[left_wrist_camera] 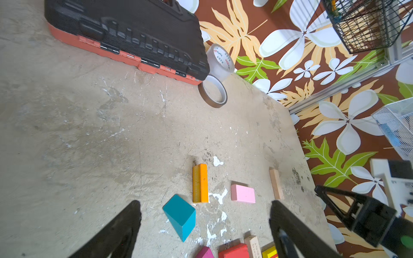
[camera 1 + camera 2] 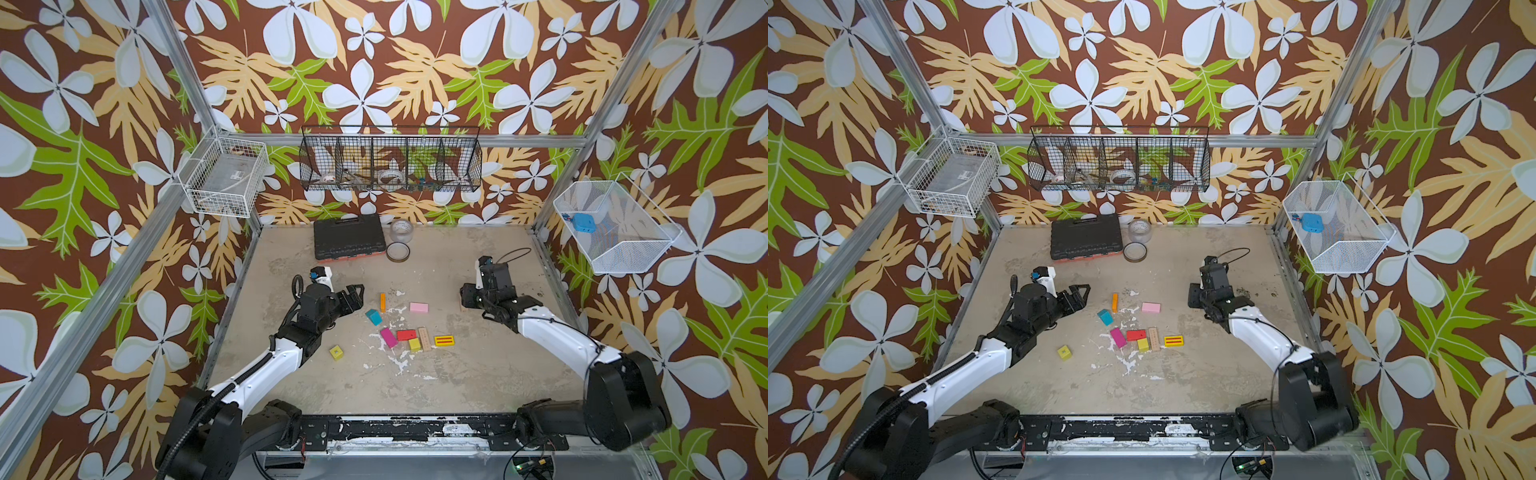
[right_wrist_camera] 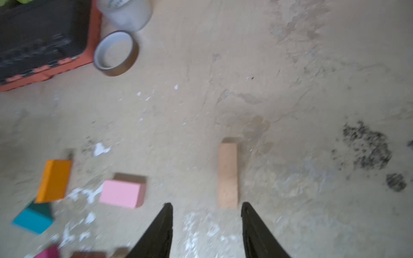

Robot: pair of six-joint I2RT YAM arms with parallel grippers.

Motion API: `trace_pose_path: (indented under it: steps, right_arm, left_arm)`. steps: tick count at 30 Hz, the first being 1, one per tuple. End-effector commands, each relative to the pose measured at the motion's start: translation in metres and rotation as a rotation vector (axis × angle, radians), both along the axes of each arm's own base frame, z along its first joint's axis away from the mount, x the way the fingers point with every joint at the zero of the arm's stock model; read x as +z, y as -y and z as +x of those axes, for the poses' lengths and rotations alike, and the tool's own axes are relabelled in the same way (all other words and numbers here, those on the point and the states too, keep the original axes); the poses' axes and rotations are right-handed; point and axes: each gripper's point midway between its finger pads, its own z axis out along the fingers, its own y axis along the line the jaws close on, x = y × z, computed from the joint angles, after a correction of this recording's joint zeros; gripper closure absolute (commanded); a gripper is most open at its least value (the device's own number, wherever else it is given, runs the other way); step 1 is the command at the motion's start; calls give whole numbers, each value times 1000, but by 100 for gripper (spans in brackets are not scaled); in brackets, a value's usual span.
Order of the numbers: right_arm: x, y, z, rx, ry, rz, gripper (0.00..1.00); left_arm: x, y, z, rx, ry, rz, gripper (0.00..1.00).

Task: Build the wood block tower
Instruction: 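Stand the plain plank upright on the table and open the right gripper, then grasp the engraved wooden plank beside the yellow striped block with the right gripper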

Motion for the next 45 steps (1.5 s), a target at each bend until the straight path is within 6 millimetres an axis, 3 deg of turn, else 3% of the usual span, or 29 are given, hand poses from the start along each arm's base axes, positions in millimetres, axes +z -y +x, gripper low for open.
trace_pose_path:
  steps: [1,5,9,13,21,26,30,35,39,40,43,45]
  right_arm:
    - [21,-32,-20,47,69,125,45]
    - [16,-54,-63,129,50,136,43]
    - [-5,-48,-93,136,33,119,40]
    - [-15,-47,-103,156,37,153,36]
    - [-6,-63,-112,255,-42,67,39]
    - [4,-62,-112,306,-33,-14,38]
    - [-1,-56,-100,286,-31,-103,38]
    - [-19,-59,-90,272,-48,-132,38]
    - [-30,-57,-86,265,-59,-169,37]
    - [-34,-54,-86,256,-61,-187,37]
    - [-44,-52,-83,252,-70,-217,37]
    - [-51,-60,-83,284,-89,-205,40]
  left_arm:
    - [13,-17,-5,80,67,-7,5]
    - [24,-28,-17,122,135,-48,2]
    - [35,-34,-21,142,164,-51,0]
    - [37,-38,-21,158,162,-30,0]
    - [28,-47,-15,216,83,32,0]
    - [59,-12,-21,41,-78,-25,0]
    - [83,17,-33,-187,-145,45,0]
    - [53,13,-44,-267,-277,205,0]
    - [-2,-3,-48,-247,-347,326,0]
    - [-8,0,-52,-275,-382,324,0]
    - [4,24,-56,-398,-339,238,0]
    - [1,21,-54,-370,-333,237,0]
